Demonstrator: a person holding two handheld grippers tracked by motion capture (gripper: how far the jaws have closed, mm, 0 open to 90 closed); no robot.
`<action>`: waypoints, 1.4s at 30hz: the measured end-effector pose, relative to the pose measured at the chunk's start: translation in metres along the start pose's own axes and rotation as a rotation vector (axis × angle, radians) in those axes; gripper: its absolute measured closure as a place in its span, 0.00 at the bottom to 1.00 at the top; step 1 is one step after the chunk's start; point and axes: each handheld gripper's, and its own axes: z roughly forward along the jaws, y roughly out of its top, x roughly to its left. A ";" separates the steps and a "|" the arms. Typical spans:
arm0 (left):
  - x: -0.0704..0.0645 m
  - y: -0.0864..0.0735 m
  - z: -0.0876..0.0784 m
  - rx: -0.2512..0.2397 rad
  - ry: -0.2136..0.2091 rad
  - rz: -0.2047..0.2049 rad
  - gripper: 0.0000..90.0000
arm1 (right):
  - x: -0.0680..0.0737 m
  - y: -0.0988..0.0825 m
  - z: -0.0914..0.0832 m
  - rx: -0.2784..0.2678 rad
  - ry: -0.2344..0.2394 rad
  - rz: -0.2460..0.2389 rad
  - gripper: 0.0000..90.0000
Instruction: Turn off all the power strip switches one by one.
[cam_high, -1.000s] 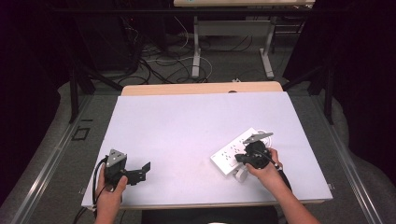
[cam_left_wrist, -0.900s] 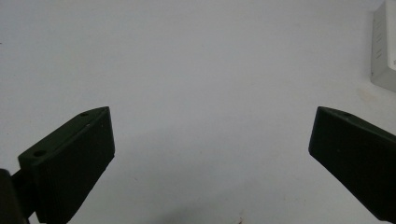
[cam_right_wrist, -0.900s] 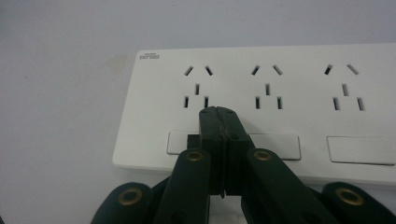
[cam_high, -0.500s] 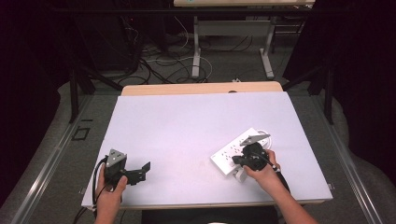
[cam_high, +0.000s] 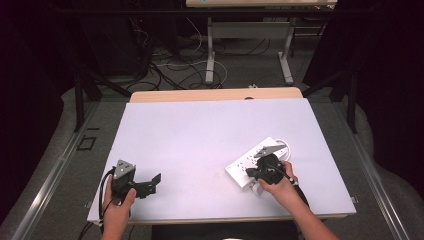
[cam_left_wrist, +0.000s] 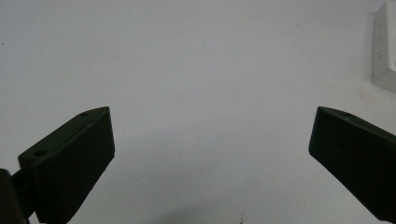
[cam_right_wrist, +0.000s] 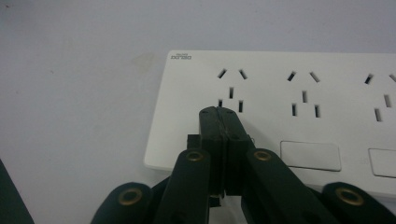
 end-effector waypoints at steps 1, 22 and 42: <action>0.000 0.000 0.000 0.000 0.000 0.000 0.00 | 0.000 0.000 0.000 0.009 0.001 -0.012 1.00; 0.000 0.000 0.000 0.000 -0.001 0.002 0.00 | -0.002 -0.003 0.002 0.001 0.014 0.010 1.00; 0.000 0.000 0.000 0.000 0.001 0.000 0.00 | 0.002 -0.004 0.006 -0.005 0.010 0.006 1.00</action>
